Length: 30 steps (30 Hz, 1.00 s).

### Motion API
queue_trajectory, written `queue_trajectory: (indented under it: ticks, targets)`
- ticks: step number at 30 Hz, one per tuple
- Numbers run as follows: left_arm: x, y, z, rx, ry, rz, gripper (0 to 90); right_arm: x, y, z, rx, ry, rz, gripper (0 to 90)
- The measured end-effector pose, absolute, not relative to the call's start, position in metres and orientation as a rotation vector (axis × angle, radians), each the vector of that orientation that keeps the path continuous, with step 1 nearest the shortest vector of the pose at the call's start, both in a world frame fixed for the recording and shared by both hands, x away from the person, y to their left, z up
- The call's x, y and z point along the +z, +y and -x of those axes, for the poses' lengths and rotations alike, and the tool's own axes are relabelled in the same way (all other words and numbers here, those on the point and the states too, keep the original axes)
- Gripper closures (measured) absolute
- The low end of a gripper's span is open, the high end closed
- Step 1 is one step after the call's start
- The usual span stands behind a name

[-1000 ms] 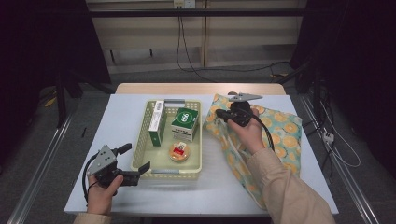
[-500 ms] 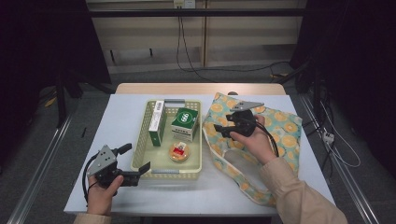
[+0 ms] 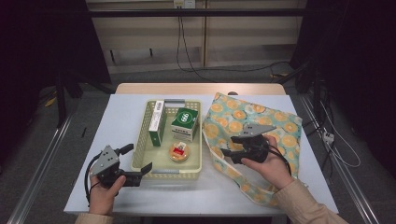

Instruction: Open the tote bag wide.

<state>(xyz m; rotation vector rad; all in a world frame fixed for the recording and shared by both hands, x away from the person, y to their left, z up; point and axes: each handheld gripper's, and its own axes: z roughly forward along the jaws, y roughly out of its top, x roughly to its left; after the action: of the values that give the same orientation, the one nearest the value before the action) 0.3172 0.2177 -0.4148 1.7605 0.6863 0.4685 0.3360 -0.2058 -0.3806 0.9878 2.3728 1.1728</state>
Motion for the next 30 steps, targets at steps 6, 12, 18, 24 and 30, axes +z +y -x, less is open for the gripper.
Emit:
queue_trajectory:
  ticks: [6, 12, 18, 24, 30]
  targets:
    - [-0.416, 0.217, -0.317, 0.467, 0.684, -1.763, 4.0, -0.393, -0.200, -0.317, 1.130, 2.479, -0.937, 47.1]
    - [-0.416, 0.216, -0.317, 0.460, 0.681, -1.765, 4.0, -0.434, -0.196, -0.300, 1.019, 2.570, -0.946, 47.9]
    - [-0.417, 0.215, -0.317, 0.458, 0.686, -1.764, 4.0, -0.449, -0.196, -0.301, 0.991, 2.584, -0.978, 56.5]
    - [-0.417, 0.215, -0.318, 0.459, 0.685, -1.766, 4.0, -0.447, -0.200, -0.306, 1.002, 2.602, -0.969, 88.0]
    - [-0.417, 0.216, -0.318, 0.460, 0.687, -1.766, 4.0, -0.423, -0.203, -0.307, 1.128, 2.559, -0.983, 90.0]
